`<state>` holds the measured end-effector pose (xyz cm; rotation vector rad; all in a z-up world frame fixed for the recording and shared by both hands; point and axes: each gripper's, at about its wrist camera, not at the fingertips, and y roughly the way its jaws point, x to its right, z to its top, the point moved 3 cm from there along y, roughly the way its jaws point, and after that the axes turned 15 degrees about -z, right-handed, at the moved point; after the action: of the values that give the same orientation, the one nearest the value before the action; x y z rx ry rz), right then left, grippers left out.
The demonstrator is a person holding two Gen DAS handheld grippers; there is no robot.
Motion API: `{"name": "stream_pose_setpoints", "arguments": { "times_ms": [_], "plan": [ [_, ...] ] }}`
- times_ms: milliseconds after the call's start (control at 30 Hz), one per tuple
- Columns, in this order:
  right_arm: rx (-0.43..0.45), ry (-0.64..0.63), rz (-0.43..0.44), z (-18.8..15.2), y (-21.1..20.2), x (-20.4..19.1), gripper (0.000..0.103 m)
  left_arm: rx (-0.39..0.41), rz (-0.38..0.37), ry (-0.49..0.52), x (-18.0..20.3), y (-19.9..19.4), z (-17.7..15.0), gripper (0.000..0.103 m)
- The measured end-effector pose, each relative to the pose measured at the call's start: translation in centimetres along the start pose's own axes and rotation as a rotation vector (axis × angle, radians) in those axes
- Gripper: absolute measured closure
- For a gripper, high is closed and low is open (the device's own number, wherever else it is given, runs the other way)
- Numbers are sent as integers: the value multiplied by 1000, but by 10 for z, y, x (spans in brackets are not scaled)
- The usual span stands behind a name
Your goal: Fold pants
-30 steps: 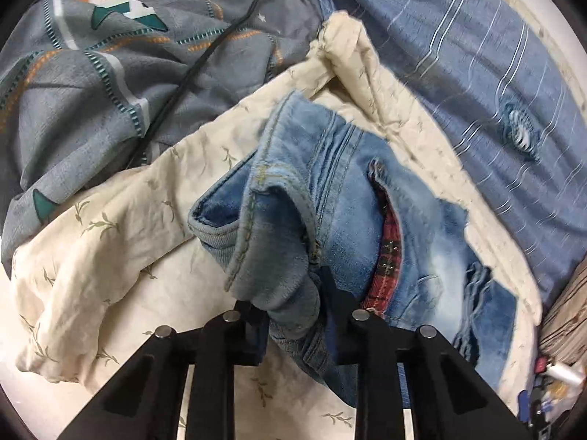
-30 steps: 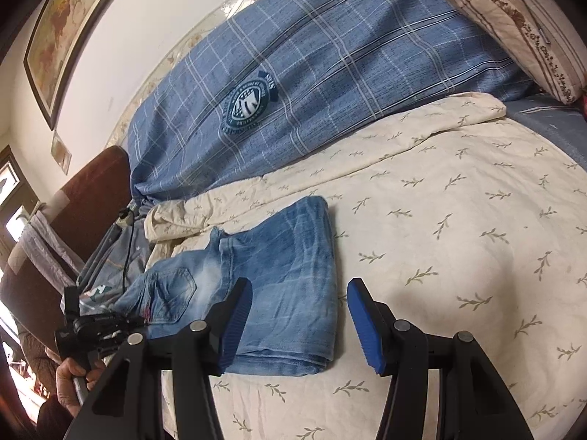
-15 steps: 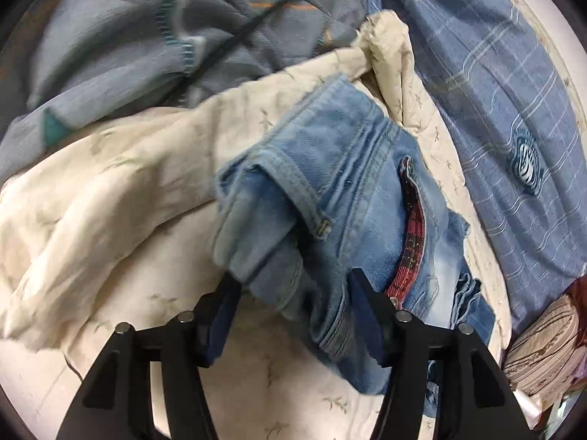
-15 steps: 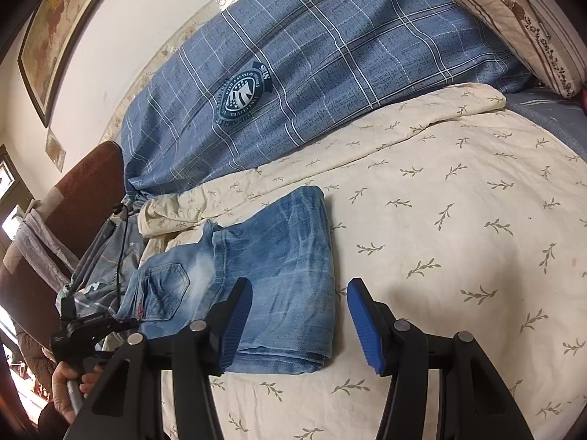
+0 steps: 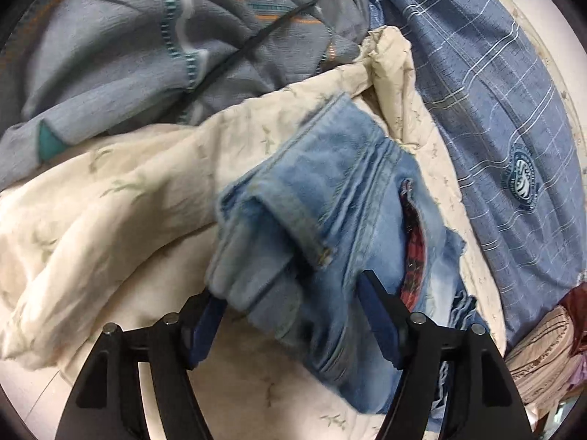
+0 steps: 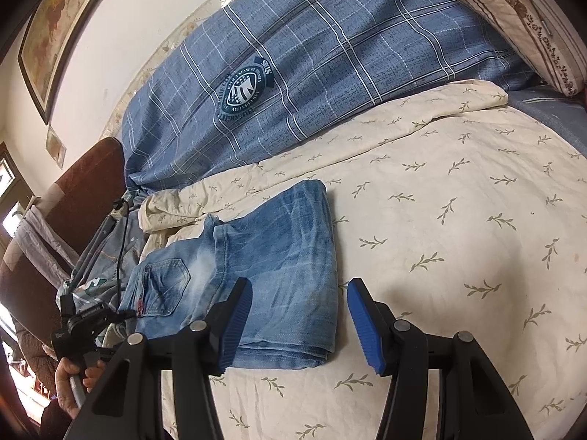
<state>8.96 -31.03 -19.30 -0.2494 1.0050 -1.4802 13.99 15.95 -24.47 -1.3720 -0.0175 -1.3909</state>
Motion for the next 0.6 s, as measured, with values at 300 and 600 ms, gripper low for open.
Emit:
{"name": "stream_pose_setpoints", "arguments": {
  "times_ms": [300, 600],
  "plan": [
    [-12, -48, -10, -4, 9, -15, 45, 46, -62, 17, 5, 3, 0, 29],
    [-13, -86, -9, -8, 14, -29, 45, 75, -83, 243, 57, -8, 6, 51]
  ]
}}
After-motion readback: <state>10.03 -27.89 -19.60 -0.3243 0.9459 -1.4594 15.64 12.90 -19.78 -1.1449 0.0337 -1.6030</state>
